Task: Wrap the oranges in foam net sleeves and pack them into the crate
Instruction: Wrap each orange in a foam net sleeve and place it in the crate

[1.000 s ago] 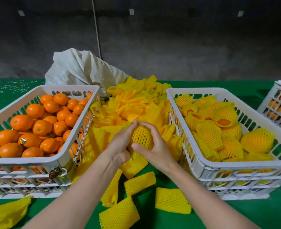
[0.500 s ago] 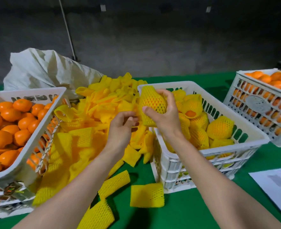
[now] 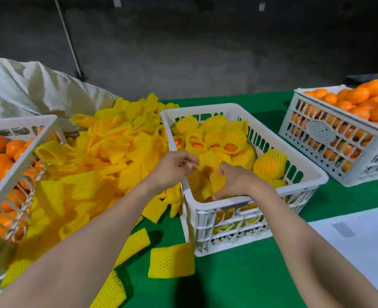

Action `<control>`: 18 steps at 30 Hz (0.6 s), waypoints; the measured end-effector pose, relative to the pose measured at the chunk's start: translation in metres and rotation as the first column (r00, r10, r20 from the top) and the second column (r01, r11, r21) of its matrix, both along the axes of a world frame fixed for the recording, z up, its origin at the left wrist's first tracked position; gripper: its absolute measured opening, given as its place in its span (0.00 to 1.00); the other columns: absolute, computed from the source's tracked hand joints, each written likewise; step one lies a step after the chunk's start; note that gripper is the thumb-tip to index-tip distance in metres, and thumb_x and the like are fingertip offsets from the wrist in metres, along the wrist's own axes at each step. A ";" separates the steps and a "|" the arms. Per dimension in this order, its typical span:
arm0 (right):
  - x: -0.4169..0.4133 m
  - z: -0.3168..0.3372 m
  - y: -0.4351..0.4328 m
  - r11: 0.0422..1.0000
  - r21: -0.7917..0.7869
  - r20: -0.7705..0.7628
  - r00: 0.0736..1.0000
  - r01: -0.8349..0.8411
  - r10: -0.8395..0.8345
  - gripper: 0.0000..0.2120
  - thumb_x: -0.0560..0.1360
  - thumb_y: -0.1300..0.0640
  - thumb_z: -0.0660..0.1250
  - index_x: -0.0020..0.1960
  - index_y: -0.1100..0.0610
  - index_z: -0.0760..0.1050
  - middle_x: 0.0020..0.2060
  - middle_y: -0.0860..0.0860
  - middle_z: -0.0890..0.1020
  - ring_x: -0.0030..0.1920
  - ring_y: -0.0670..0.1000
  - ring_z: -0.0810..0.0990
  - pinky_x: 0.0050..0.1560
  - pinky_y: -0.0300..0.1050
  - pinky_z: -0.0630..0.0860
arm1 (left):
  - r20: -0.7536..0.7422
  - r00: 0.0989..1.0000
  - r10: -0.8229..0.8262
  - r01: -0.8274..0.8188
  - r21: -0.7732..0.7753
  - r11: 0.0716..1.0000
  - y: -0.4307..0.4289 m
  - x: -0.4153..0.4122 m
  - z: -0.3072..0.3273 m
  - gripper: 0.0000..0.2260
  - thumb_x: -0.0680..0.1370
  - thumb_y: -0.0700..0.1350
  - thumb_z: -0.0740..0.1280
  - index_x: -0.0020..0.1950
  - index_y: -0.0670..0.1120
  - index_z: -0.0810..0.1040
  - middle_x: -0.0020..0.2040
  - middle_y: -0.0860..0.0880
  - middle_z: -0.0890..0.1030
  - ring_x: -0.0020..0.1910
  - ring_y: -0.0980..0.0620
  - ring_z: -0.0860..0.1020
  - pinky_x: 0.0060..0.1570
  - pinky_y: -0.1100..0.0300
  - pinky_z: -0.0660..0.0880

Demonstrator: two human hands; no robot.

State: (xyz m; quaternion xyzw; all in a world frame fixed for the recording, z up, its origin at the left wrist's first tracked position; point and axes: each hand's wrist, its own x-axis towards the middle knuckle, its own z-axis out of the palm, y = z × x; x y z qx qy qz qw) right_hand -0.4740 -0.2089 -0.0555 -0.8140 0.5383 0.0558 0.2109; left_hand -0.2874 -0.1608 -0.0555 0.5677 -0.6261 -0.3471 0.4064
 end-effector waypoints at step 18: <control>0.116 0.029 0.040 0.832 -0.430 0.175 0.871 -0.351 0.458 0.14 0.76 0.45 0.64 0.54 0.55 0.73 0.49 0.53 0.78 0.52 0.55 0.74 0.40 0.46 0.68 | 0.544 0.816 -0.196 -0.101 0.468 0.878 0.081 0.034 -0.146 0.14 0.75 0.43 0.69 0.61 0.43 0.78 0.57 0.44 0.81 0.56 0.49 0.78 0.44 0.66 0.68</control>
